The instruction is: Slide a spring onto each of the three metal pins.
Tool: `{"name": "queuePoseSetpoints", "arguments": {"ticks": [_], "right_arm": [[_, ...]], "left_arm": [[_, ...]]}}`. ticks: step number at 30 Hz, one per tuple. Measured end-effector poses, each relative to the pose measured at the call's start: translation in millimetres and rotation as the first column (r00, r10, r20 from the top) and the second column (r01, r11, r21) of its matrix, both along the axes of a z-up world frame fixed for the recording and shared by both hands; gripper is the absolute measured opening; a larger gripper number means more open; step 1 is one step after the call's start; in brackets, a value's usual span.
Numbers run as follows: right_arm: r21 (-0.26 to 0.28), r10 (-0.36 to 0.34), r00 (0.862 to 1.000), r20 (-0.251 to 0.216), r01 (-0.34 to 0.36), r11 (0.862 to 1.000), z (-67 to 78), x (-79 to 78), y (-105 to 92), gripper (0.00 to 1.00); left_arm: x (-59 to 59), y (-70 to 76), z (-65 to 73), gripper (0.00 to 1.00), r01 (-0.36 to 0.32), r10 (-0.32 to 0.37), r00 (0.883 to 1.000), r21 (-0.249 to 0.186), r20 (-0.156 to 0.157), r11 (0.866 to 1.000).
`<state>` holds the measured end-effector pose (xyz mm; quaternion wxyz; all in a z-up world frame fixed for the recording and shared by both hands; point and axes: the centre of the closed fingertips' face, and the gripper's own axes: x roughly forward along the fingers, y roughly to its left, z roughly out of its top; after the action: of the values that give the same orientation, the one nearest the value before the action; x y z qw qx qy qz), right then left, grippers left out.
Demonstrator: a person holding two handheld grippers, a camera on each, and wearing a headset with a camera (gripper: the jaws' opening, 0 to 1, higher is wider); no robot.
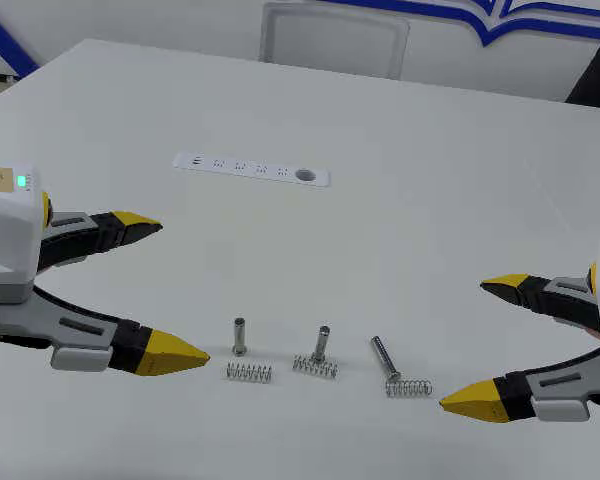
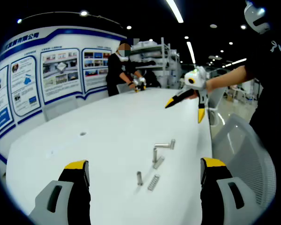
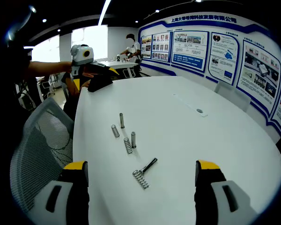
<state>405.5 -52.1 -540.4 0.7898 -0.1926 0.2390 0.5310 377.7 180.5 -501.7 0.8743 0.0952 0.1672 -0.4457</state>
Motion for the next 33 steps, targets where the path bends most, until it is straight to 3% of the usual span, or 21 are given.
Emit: {"name": "queuePoseSetpoints", "arguments": {"ticks": [7, 11, 15, 22, 33], "right_arm": [[-0.002, -0.009, 1.0, -0.007, 0.009, 1.0, -1.8, -0.4, -1.6, 0.96], [0.001, -0.013, 1.0, -0.009, 0.013, 1.0, -1.6, -1.5, -2.0, 0.95], [0.002, -0.015, 1.0, -0.01, 0.015, 1.0, -1.8, -1.1, -2.0, 0.95], [-0.007, -0.018, 1.0, -0.011, 0.017, 1.0, -3.1, 0.2, -3.7, 0.95], [-0.006, -0.017, 1.0, -0.018, 0.017, 1.0, -4.0, -0.4, -3.0, 0.95]], "left_arm": [[-1.0, -0.6, -3.6, 1.0, 0.002, -0.001, 1.0, 0.007, -0.009, 1.0], [1.0, -4.7, 4.5, 1.0, -0.011, 0.01, 1.0, -0.046, -0.006, 0.999], [1.2, -6.3, 1.5, 1.0, 0.007, -0.007, 1.0, -0.01, -0.005, 1.0], [3.6, -8.6, 8.5, 1.0, 0.006, -0.006, 1.0, -0.039, 0.001, 0.999], [0.9, -3.0, -2.2, 1.0, 0.005, -0.006, 1.0, -0.006, -0.018, 1.0]]}}
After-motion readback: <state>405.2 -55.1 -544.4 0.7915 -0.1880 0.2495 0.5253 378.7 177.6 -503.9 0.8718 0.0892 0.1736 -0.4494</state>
